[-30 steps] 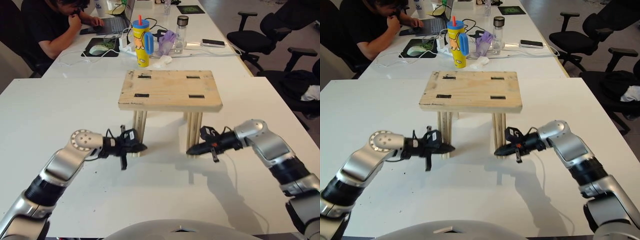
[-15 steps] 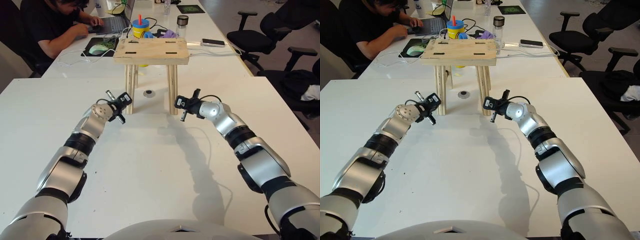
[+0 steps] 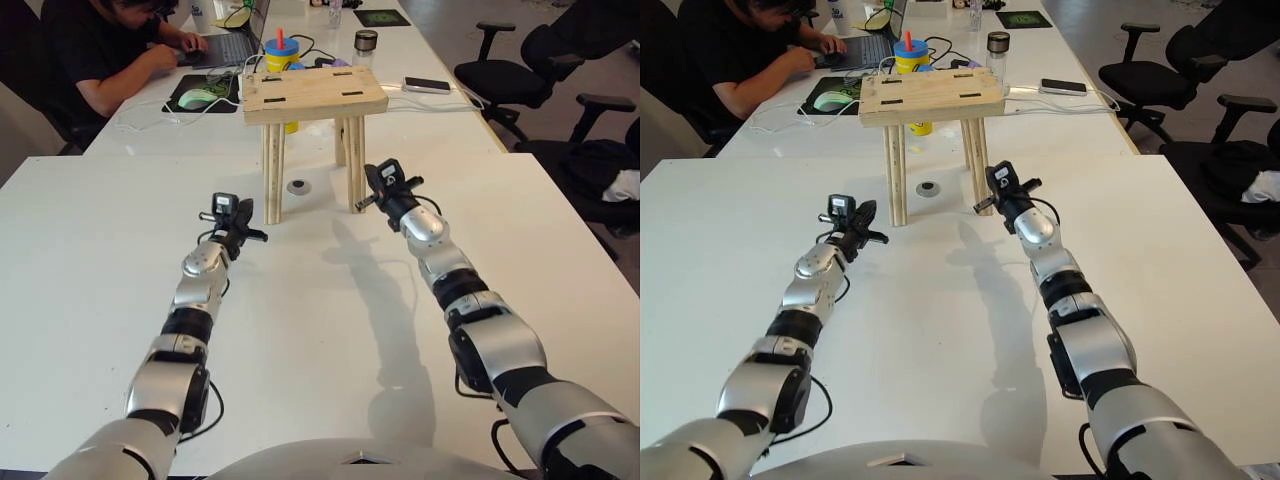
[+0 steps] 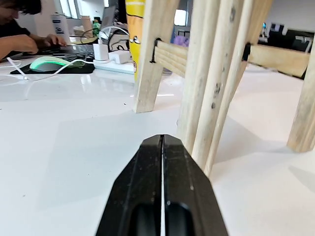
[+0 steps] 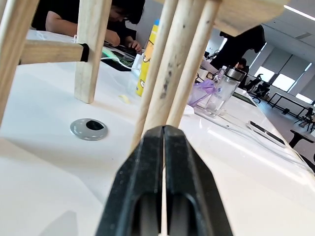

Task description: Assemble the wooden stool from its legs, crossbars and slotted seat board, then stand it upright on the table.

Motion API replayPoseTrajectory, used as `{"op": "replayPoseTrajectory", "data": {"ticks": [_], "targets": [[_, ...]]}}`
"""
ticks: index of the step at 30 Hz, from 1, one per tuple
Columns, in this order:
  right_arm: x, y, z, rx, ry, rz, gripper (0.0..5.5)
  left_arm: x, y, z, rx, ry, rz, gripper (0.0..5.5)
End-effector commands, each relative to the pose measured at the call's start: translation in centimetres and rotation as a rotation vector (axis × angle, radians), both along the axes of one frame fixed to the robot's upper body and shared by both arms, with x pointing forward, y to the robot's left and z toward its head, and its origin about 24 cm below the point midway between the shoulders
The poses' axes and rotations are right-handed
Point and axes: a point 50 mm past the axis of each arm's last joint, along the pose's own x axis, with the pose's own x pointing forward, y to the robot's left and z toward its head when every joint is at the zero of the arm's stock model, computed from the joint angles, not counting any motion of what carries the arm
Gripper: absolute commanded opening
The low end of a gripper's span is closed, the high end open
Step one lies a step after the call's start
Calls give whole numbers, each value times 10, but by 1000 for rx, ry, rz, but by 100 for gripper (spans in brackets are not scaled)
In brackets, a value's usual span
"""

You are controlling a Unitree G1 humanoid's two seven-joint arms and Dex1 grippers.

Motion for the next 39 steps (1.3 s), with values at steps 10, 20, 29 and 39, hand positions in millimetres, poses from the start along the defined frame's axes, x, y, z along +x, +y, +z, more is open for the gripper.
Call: {"op": "replayPoseTrajectory", "data": {"ticks": [10,20,29,39], "targets": [[-4,4,44,299,-72,-291,0,8,-15,88,183,-284,492,2],[-2,-8,67,300,-175,-426,0,2,-13,143,33,-548,458,2],[0,-1,67,341,-98,-421,0,7,-24,135,83,-490,300,2],[-1,9,70,283,-130,-371,0,3,-35,140,48,-547,193,2]]}}
